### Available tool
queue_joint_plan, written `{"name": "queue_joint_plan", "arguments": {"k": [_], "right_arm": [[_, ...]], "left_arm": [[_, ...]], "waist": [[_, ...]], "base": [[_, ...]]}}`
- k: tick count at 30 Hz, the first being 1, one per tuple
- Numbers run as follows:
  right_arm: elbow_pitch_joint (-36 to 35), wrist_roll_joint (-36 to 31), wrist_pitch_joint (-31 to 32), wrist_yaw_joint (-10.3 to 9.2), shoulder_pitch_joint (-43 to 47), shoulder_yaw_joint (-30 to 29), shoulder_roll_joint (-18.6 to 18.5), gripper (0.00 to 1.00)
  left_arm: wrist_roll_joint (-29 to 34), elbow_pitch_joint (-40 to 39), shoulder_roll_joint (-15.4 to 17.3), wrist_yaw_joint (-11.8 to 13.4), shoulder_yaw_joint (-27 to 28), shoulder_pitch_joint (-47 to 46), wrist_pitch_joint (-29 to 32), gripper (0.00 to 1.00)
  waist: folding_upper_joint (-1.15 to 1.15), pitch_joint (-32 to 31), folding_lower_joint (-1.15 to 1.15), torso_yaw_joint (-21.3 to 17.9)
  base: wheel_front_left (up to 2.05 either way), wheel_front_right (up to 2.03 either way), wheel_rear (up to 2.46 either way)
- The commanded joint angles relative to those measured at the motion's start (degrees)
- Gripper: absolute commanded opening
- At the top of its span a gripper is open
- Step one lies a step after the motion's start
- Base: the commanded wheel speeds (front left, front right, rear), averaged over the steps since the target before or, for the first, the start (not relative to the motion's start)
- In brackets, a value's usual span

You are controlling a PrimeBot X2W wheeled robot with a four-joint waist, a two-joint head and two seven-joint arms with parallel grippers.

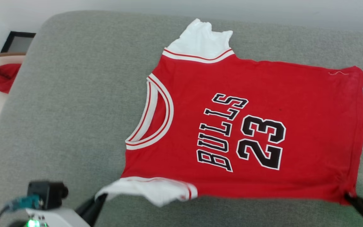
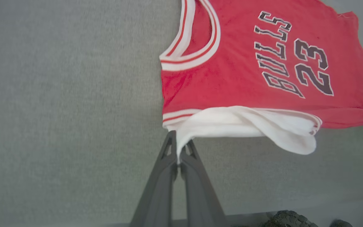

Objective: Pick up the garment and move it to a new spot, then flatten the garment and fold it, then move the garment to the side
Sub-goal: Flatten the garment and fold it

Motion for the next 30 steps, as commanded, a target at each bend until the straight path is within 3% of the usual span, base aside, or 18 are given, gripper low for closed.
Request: {"name": "queue_joint_plan", "arguments": {"k": [1, 6, 11, 21, 30], "right_arm": [[-0.3, -1.2, 0.4, -0.06, -2.8, -0.8, 0.6, 0.0], [1.1, -2.5, 0.5, -0.07, -8.3, -0.7, 1.5, 0.0], [5.1, -4.9, -0.1, -0.07, -16.4, 1.0, 2.6, 0.0], [13.8, -7.7, -1.1, -0.06, -27.9, 6.3, 3.7, 0.0], [18.2, -8.6, -1.0, -0.07, -32.6, 9.2, 3.7, 0.0]], "left_arm": [[1.9, -0.5, 1.4, 0.4, 0.5, -3.3, 1.6, 0.0], [5.0, 0.5, 2.8, -1.0, 1.3, -10.3, 5.3, 0.0], [8.2, 5.5, 2.5, -4.8, 1.3, -19.6, 10.6, 0.0], [9.7, 22.6, -5.7, -15.2, -1.9, -32.4, 17.7, 0.0], [8.4, 33.6, -10.9, -20.6, -3.7, -36.3, 20.3, 0.0]], "waist": [[0.0, 0.9, 0.0, -1.2], [0.0, 2.4, 0.0, -3.0], [0.0, 4.7, 0.0, -5.1], [0.0, 9.4, 0.0, -7.0], [0.0, 11.1, 0.0, -7.4]], "base": [[0.0, 0.0, 0.0], [0.0, 0.0, 0.0], [0.0, 0.0, 0.0], [0.0, 0.0, 0.0], [0.0, 0.0, 0.0]]}}
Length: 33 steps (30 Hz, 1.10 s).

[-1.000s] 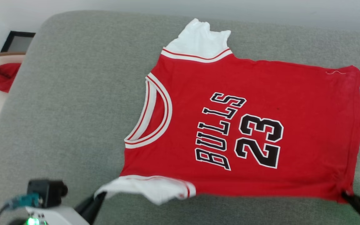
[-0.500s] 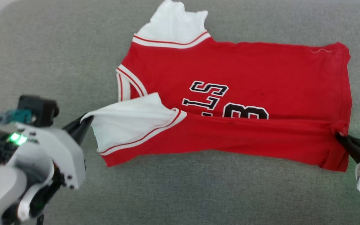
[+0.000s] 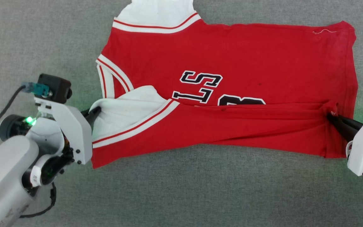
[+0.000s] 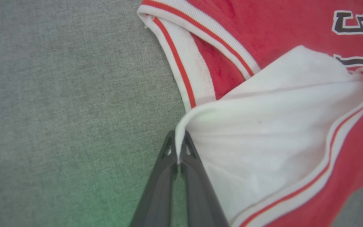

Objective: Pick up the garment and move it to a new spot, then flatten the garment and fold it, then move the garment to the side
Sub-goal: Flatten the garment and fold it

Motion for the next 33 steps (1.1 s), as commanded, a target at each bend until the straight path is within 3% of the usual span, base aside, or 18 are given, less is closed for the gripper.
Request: {"name": "queue_joint_plan", "arguments": {"k": [1, 2, 4, 5, 6, 7, 8, 17, 23, 33], "right_arm": [[1.2, -0.5, 0.4, -0.08, -0.5, 0.3, 0.1, 0.0], [1.4, -0.6, 0.8, -0.08, -0.7, 0.4, 0.1, 0.09], [1.7, -0.4, 1.2, -0.08, -1.3, 0.6, 0.1, 0.27], [1.7, -0.2, 1.3, -0.08, -1.5, 0.6, 0.2, 0.39], [1.6, -0.2, 1.4, -0.08, -1.7, 0.6, 0.2, 0.54], [1.5, -0.3, 1.5, -0.08, -1.8, 0.6, 0.1, 0.92], [1.5, -0.2, 1.5, -0.08, -2.0, 0.5, 0.3, 1.0], [0.7, -0.8, 0.5, -0.07, -0.2, -0.3, 0.4, 1.0], [-2.1, -3.3, -5.3, -0.07, 1.7, -1.2, 0.1, 1.0], [-9.0, -6.9, -13.6, -0.07, 6.4, -4.3, 4.6, 1.0]], "left_arm": [[-0.3, 1.0, -0.5, -0.6, -0.3, -0.6, 0.3, 0.0], [-0.4, 1.6, -0.7, -0.9, -0.3, -0.9, 0.5, 0.06], [-0.3, 2.0, -0.9, -1.3, 0.0, -1.4, 0.1, 0.37], [-0.4, 2.1, -0.9, -1.4, 0.0, -1.5, 0.1, 0.45], [-0.2, 2.1, -0.7, -1.4, 0.0, -1.5, -0.1, 0.63], [-0.2, 2.1, -0.7, -1.3, 0.2, -1.6, -0.4, 0.87], [-0.2, 2.0, -0.6, -1.2, 0.3, -1.4, -0.5, 1.0], [0.6, -0.4, -0.3, 0.1, 0.7, 1.7, -4.6, 1.0], [-0.3, -3.3, 0.4, 1.8, 1.1, 5.4, -6.9, 1.0], [-4.3, -8.8, 3.8, 4.2, 2.4, 10.4, -5.9, 1.0]], "waist": [[0.0, 0.0, 0.0, -0.1], [0.0, -0.1, 0.0, -0.1], [0.0, -0.6, 0.0, 0.0], [0.0, -0.9, 0.0, 0.0], [0.0, -1.3, 0.0, 0.1], [0.0, -1.7, 0.0, 0.2], [0.0, -2.2, 0.0, 0.3], [0.0, -7.8, 0.0, 1.5], [0.0, -11.3, 0.0, 2.1], [0.0, -12.7, 0.0, 0.0]], "base": [[0.0, 0.0, 0.0], [0.0, 0.0, 0.0], [0.0, 0.0, 0.0], [0.0, 0.0, 0.0], [0.0, 0.0, 0.0], [0.0, 0.0, 0.0], [0.0, 0.0, 0.0], [0.0, 0.0, 0.0], [0.0, 0.0, 0.0], [0.0, 0.0, 0.0]]}}
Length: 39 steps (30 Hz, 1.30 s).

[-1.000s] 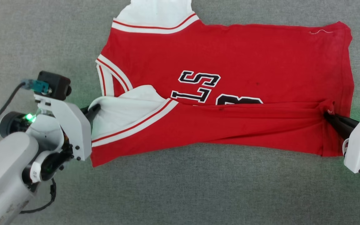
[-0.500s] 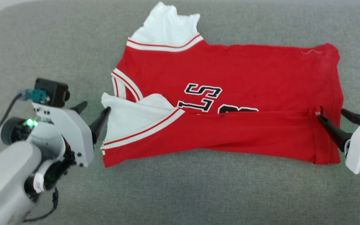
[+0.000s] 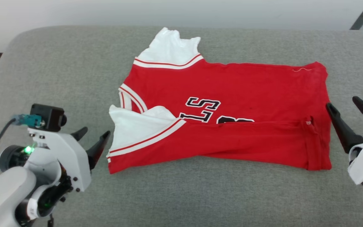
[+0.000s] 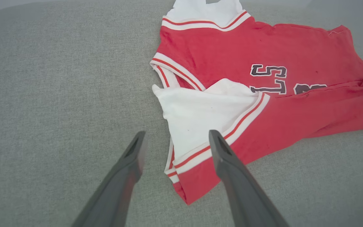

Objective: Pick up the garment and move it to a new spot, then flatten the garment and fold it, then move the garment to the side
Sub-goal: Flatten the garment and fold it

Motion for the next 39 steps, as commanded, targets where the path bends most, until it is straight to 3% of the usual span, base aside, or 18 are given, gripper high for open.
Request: {"name": "queue_joint_plan", "arguments": {"k": [1, 10, 19, 26, 27, 28, 29, 30, 39], "right_arm": [[-0.6, -0.6, -0.5, -0.06, 0.9, -0.2, 0.6, 1.0], [-5.8, -2.8, -3.3, -0.06, 5.6, -0.9, 6.5, 1.0], [-7.5, -2.3, -3.7, -0.06, 8.7, -2.7, 10.8, 1.0], [-7.6, -1.3, -3.4, -0.06, 9.1, -3.5, 12.3, 1.0], [-7.6, -1.1, -3.5, -0.06, 9.1, -3.5, 12.3, 1.0], [-7.6, -1.0, -3.4, -0.06, 9.0, -3.6, 12.4, 1.0], [-7.5, -0.7, -3.2, -0.06, 9.0, -3.6, 12.5, 1.0], [-7.5, -0.6, -3.0, -0.06, 9.0, -3.6, 12.6, 1.0], [-6.4, 0.1, 3.3, -0.06, 9.5, -4.0, 12.5, 1.0]], "left_arm": [[-0.3, -0.1, 0.4, 0.2, 0.1, 0.5, 0.4, 1.0], [-7.4, 2.3, 1.1, 1.7, 1.9, -1.1, 7.8, 1.0], [-13.4, 7.4, 2.5, 6.3, 0.1, -1.6, 20.7, 1.0], [-15.6, 12.1, 1.3, 7.2, 0.0, -0.8, 23.1, 1.0], [-15.9, 13.0, 0.9, 7.1, -0.1, -0.8, 23.4, 0.92], [-16.0, 13.6, 0.6, 6.9, -0.3, -0.8, 23.6, 0.64], [-16.0, 14.2, 0.2, 6.6, -0.4, -0.8, 23.5, 0.07], [-16.2, 15.1, -0.2, 6.6, 0.1, -1.1, 23.0, 0.0], [-14.8, 17.7, -2.6, 3.7, 0.5, -3.4, 20.6, 0.0]], "waist": [[0.0, 0.3, 0.0, -1.2], [0.0, 1.3, 0.0, -6.5], [0.0, 2.9, 0.0, -10.6], [0.0, 4.1, 0.0, -11.9], [0.0, 4.2, 0.0, -11.9], [0.0, 4.3, 0.0, -11.9], [0.0, 4.5, 0.0, -11.9], [0.0, 4.6, 0.0, -11.9], [0.0, 5.3, 0.0, -10.6]], "base": [[0.0, 0.0, 0.0], [0.0, 0.0, 0.0], [0.0, 0.0, 0.0], [0.0, 0.0, 0.0], [0.0, 0.0, 0.0], [0.0, 0.0, 0.0], [0.0, 0.0, 0.0], [0.0, 0.0, 0.0], [0.0, 0.0, 0.0]]}}
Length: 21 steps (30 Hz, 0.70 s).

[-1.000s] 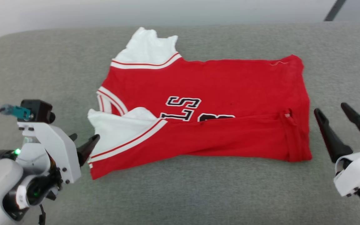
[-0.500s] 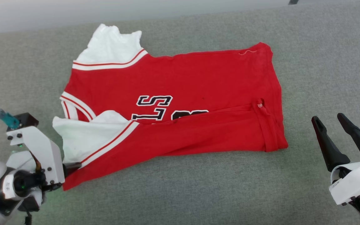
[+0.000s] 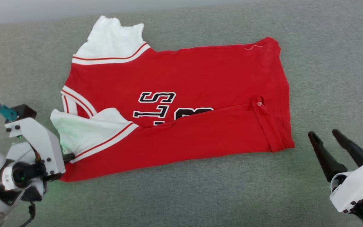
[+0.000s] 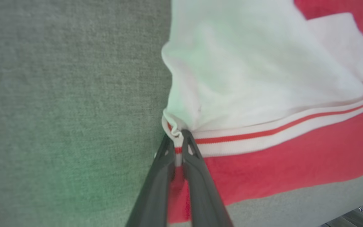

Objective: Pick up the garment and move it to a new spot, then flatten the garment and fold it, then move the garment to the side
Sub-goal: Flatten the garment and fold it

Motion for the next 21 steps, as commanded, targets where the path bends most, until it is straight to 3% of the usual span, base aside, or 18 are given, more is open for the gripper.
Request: {"name": "queue_joint_plan", "arguments": {"k": [1, 21], "right_arm": [[0.5, -0.1, 1.2, -0.06, 0.0, -0.2, -0.2, 1.0], [14.6, -2.5, 13.8, -0.05, -7.8, 1.8, -2.6, 1.0]], "left_arm": [[0.6, 1.2, -2.0, -0.4, -0.9, 0.0, -1.0, 0.0], [5.1, 3.7, -9.2, -4.4, -3.4, -6.2, -2.6, 0.0]], "waist": [[0.0, 0.2, 0.0, 0.5], [0.0, 4.4, 0.0, 7.5]], "base": [[0.0, 0.0, 0.0], [0.0, 0.0, 0.0]]}}
